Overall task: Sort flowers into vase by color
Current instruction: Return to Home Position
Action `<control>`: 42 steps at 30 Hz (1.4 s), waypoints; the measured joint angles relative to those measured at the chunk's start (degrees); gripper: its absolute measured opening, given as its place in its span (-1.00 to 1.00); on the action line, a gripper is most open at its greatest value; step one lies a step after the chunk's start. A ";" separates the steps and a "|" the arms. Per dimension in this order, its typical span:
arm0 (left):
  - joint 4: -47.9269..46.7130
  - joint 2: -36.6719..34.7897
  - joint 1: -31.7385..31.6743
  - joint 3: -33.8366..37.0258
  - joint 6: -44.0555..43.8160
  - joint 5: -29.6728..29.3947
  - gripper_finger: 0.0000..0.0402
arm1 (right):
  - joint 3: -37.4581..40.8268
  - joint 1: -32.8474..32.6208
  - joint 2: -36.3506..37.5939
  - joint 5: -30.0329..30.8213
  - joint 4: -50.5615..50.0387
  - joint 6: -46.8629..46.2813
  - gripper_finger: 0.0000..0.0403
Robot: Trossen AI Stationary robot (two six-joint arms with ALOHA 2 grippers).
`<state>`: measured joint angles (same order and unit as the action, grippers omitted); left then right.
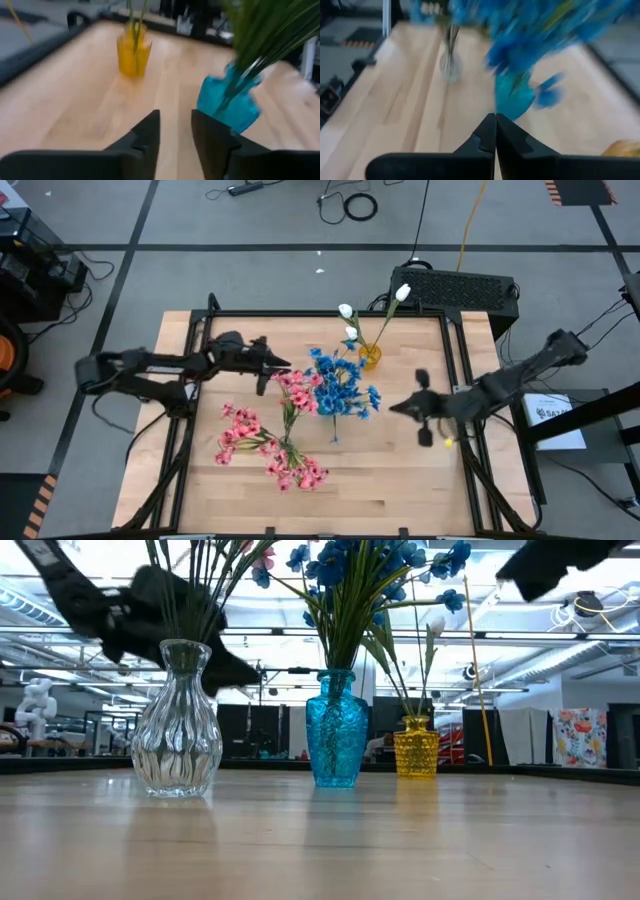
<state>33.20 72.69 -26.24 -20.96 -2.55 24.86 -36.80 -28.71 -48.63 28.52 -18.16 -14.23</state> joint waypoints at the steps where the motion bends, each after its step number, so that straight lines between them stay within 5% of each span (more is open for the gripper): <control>1: -0.65 -2.45 0.00 0.30 0.00 0.00 -0.47 | 0.00 0.34 2.56 0.15 -0.32 1.68 -1.00; 14: -11.79 -24.22 0.07 0.69 3.53 -1.50 -0.87 | 3.35 1.29 22.66 2.96 -6.20 9.90 -1.00; 34: 3.54 -32.09 0.07 19.10 -0.08 -5.79 -0.88 | 28.07 3.93 33.63 1.04 19.82 18.42 -1.00; 42: 3.37 -32.19 0.07 20.56 -2.05 -7.40 -0.88 | 29.65 8.85 34.21 -7.76 20.00 16.63 -1.00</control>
<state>36.57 40.50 -26.17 -0.40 -4.60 17.46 -7.15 -19.86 -14.41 20.76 1.83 2.40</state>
